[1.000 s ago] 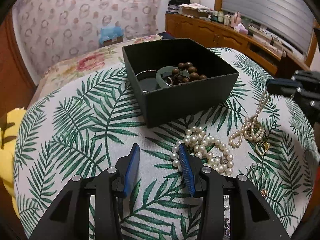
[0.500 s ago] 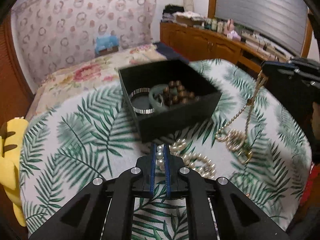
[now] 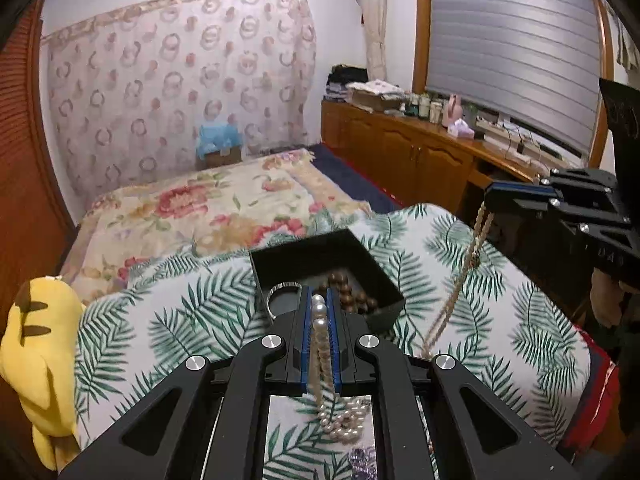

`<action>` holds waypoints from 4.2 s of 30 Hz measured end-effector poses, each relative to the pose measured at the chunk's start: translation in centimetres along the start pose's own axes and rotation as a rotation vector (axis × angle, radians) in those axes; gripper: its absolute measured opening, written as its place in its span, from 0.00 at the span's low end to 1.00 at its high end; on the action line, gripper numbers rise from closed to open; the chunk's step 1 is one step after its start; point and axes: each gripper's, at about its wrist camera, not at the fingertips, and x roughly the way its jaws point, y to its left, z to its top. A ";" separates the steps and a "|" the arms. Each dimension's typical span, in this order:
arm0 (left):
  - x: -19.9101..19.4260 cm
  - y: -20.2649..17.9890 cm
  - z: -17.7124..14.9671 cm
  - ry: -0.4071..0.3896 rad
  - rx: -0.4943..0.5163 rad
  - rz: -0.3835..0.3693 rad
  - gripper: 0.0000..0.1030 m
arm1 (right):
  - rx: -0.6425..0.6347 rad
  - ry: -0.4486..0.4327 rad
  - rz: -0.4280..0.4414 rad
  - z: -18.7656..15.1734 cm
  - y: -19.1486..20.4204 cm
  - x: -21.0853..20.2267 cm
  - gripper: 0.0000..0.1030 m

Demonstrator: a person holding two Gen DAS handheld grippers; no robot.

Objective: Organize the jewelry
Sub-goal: 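Grasp the pearl necklace with the left tool and lift it over the black box, then lower the pearls into the black box and open the left tool while the right tool releases its pearls, then close the left tool on the purple crystal hair comb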

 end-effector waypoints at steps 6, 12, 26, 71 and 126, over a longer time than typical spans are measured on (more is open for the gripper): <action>-0.8 0.0 1.6 -0.033 -0.005 -0.004 0.06 | -0.013 -0.036 -0.003 1.7 0.1 -0.4 0.05; -1.8 -0.1 3.4 -0.073 -0.003 -0.001 0.06 | -0.010 -0.054 -0.013 2.7 -0.4 -0.1 0.05; -2.7 0.5 7.8 -0.153 -0.030 0.013 0.06 | 0.031 -0.110 -0.026 5.0 -2.4 -0.2 0.05; 2.5 3.5 0.3 -0.012 -0.090 0.047 0.15 | 0.102 0.047 0.035 2.7 -1.7 9.6 0.09; 2.3 -2.5 -13.9 0.245 -0.067 0.007 0.39 | 0.196 0.169 0.061 -16.7 5.5 2.3 0.32</action>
